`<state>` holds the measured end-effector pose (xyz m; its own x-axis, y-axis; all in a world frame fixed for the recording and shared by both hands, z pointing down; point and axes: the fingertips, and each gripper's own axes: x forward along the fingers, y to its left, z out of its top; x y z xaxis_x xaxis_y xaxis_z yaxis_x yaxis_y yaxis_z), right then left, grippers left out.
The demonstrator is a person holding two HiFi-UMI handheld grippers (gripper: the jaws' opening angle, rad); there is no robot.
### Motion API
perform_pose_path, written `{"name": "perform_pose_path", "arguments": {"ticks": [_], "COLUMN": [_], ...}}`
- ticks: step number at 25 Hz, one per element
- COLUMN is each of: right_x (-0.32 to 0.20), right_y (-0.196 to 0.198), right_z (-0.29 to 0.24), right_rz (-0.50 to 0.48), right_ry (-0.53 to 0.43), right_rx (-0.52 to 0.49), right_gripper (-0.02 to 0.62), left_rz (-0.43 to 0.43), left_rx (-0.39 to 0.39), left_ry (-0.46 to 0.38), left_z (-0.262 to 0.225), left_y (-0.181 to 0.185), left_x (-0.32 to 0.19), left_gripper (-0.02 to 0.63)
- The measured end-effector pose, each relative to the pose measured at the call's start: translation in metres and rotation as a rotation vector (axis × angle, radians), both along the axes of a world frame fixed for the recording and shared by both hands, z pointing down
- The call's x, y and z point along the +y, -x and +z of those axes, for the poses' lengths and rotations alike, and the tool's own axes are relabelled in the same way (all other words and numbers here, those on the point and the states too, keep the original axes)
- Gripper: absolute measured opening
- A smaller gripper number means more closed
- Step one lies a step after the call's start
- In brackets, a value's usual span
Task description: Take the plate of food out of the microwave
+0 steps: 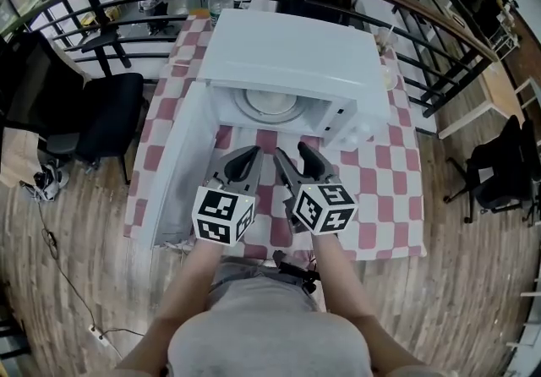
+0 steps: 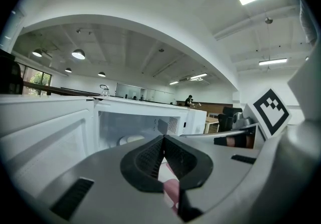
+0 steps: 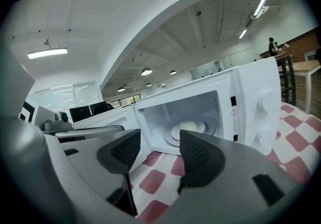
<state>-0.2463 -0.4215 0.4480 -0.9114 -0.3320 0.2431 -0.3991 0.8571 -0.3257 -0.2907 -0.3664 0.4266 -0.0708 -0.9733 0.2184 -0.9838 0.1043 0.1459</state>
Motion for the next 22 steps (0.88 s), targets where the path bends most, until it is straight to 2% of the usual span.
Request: {"name": "perform_pose_path", "arguments": {"ticks": [2, 6, 14, 22], "right_x": [-0.009, -0.019, -0.046, -0.073], "right_y": [0.003, 0.012, 0.033, 0.047], "right_z": [0.010, 0.033, 0.063, 0.111], "right_rz": [0.030, 0.080, 0.210, 0.385], "right_ry": [0.037, 0.180, 0.404, 0.723], "right_rx": [0.003, -0.006, -0.104, -0.197], "right_gripper": [0.261, 0.253, 0.273, 0.310], "left_rz": [0.004, 0.015, 0.014, 0.010], "left_rx": [0.001, 0.013, 0.000, 0.003], "left_ry": [0.009, 0.024, 0.016, 0.010], "left_z": [0.004, 0.011, 0.019, 0.019], "left_y": [0.003, 0.001, 0.003, 0.017], "left_x": [-0.002, -0.005, -0.014, -0.019], "left_gripper": [0.003, 0.003, 0.003, 0.003]}}
